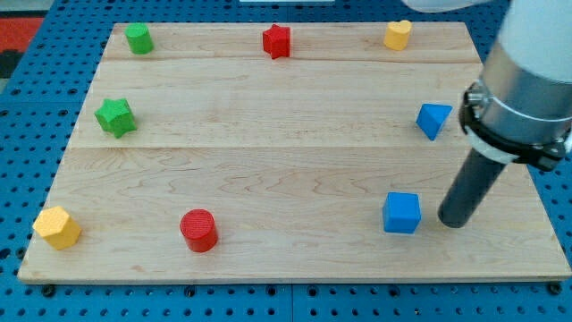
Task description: Push the blue triangle into the blue cube
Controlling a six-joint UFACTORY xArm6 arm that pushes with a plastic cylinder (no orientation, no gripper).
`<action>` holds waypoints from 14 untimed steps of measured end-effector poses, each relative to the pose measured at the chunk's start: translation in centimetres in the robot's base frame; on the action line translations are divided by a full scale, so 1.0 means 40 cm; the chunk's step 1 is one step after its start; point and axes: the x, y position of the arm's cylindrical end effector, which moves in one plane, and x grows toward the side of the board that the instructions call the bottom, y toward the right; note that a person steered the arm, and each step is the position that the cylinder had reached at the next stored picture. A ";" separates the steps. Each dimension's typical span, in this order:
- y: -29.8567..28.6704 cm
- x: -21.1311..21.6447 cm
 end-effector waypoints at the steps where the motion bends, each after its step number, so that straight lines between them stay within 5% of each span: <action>1: 0.188 -0.170; 3: 0.207 -0.314; 7: -0.168 -0.608; 9: -0.085 -0.407; 10: -0.102 -0.553; 11: -0.205 -0.467; 14: -0.150 -0.149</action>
